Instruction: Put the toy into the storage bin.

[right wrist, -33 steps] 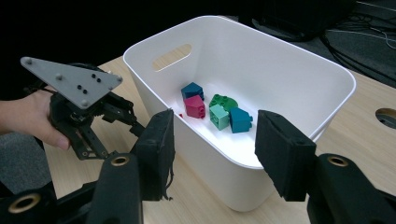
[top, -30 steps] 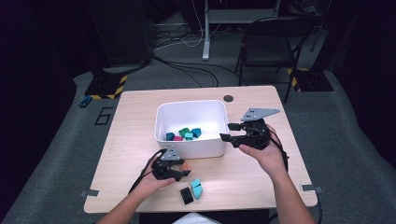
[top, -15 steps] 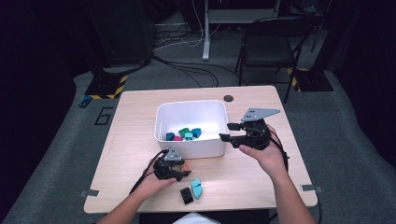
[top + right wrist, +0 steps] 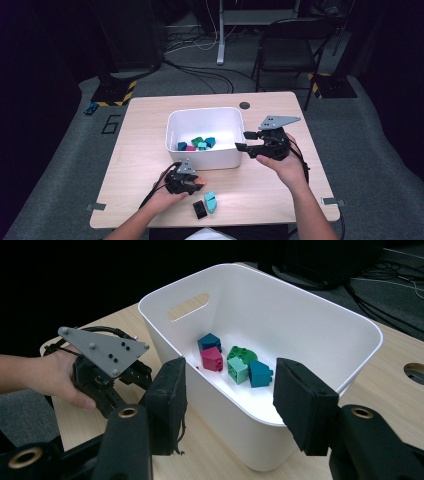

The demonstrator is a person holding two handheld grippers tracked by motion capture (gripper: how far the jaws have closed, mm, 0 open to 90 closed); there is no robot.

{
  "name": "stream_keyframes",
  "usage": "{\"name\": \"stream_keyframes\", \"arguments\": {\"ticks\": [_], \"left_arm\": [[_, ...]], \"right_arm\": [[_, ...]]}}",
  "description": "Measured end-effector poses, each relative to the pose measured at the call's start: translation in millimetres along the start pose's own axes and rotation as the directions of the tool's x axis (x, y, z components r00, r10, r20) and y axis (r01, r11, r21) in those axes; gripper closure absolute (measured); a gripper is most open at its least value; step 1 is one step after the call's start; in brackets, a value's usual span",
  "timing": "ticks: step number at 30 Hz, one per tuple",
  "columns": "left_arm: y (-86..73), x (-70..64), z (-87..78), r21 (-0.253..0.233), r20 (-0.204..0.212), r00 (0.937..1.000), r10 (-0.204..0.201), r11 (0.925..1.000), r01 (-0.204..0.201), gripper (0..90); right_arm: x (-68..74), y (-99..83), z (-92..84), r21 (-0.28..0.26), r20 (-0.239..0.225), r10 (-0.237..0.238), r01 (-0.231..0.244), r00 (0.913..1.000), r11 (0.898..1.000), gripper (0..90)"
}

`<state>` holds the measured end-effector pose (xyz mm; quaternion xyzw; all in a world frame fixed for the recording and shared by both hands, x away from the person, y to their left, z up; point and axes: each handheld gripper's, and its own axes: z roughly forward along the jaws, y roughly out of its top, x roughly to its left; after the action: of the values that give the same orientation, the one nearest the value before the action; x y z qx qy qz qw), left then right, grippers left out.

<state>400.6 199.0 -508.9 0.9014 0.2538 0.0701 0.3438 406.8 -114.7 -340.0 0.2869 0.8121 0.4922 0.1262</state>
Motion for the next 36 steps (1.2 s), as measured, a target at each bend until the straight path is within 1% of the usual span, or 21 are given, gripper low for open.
{"name": "stream_keyframes", "arguments": {"ticks": [4, 5, 6, 8, 9, 10, 19, 20, 22, 25, 27, 28, 29, 30, 32, 33, 36], "left_arm": [[3.1, 0.1, -6.4, -0.007, 0.01, 0.9999, -0.01, 0.9999, 0.01, 58.3], [4.5, 0.3, -9.1, -0.023, 0.005, 0.9998, -0.019, 0.9996, 0.019, 58.4], [4.5, 0.3, -9.1, -0.023, 0.005, 0.9998, -0.019, 0.9996, 0.019, 58.4], [7.2, 1.1, -14.6, -0.026, 0.004, 0.9998, -0.021, 0.9994, 0.021, 58.4], [9.3, 0.6, -18.4, -0.04, 0.012, 0.9993, -0.035, 0.9986, 0.035, 58.4], [10.8, 0.2, -20.9, -0.044, 0.011, 0.9992, -0.039, 0.9983, 0.039, 58.4], [23.8, -1.6, -38.7, -0.065, 0.031, 0.9989, -0.036, 0.9971, 0.038, 58.3], [28.3, -2.8, -44.1, -0.068, 0.033, 0.999, -0.03, 0.9972, 0.032, 58.4], [30.3, -3.5, -46.1, -0.075, 0.035, 0.999, -0.03, 0.9966, 0.032, 58.4], [38.5, -5.9, -55.8, -0.089, 0.039, 0.999, -0.021, 0.9958, 0.024, 58.4], [40.8, -6.2, -58.5, -0.087, 0.047, 0.9987, -0.019, 0.9959, 0.023, 58.4], [45.1, -7.3, -63.0, -0.099, 0.056, 0.9982, -0.02, 0.9948, 0.026, 58.4], [47.2, -7.4, -65.0, -0.099, 0.061, 0.998, -0.018, 0.9948, 0.024, 58.4], [47.2, -7.4, -65.0, -0.099, 0.061, 0.998, -0.018, 0.9948, 0.024, 58.4], [53.4, -8.1, -70.7, -0.104, 0.064, 0.9979, -0.013, 0.9944, 0.02, 58.4], [53.4, -8.1, -70.7, -0.104, 0.064, 0.9979, -0.013, 0.9944, 0.02, 58.4], [59.8, -8.3, -77.0, -0.105, 0.064, 0.9979, -0.007, 0.9943, 0.013, 58.4]], "right_arm": [[0.0, -0.1, 0.2, 0.002, -0.001, 0.003, -0.003, 1.0, 1.0, 46.7], [0.0, -0.2, 0.6, 0.003, -0.001, 0.002, -0.002, 1.0, 1.0, 46.6], [0.0, -0.2, 0.6, 0.003, -0.001, 0.002, -0.002, 1.0, 1.0, 46.6], [-0.1, -0.4, 1.0, 0.005, 0.0, 0.004, -0.004, 1.0, 1.0, 46.6], [-0.1, -0.5, 1.2, 0.006, 0.0, 0.005, -0.005, 1.0, 1.0, 46.7], [-0.1, -0.6, 1.3, 0.006, -0.001, 0.005, -0.005, 1.0, 1.0, 46.7], [-1.9, -1.5, 1.6, 0.008, -0.001, 0.009, -0.009, 1.0, 1.0, 46.6], [-2.0, -1.5, 1.5, 0.008, -0.001, 0.01, -0.01, 0.9999, 1.0, 46.7], [-2.2, -1.5, 1.5, 0.006, -0.001, 0.012, -0.012, 0.9999, 1.0, 46.7], [-2.1, -1.8, 1.4, 0.008, 0.0, 0.016, -0.016, 0.9999, 1.0, 46.7], [-2.1, -1.8, 1.4, 0.008, 0.0, 0.016, -0.016, 0.9999, 1.0, 46.7], [-2.1, -1.8, 1.5, 0.009, 0.0, 0.017, -0.017, 0.9999, 1.0, 46.6], [-2.1, -1.8, 1.5, 0.008, 0.0, 0.016, -0.016, 0.9999, 1.0, 46.7], [-2.5, -1.8, 1.6, 0.007, -0.001, 0.012, -0.012, 0.9999, 1.0, 46.7], [-2.7, -1.8, 1.6, 0.007, 0.0, 0.012, -0.012, 0.9999, 1.0, 46.7], [-2.7, -1.8, 1.6, 0.007, 0.0, 0.012, -0.012, 0.9999, 1.0, 46.7], [-3.5, -2.4, 1.8, 0.008, 0.001, 0.015, -0.015, 0.9999, 1.0, 46.6]]}}
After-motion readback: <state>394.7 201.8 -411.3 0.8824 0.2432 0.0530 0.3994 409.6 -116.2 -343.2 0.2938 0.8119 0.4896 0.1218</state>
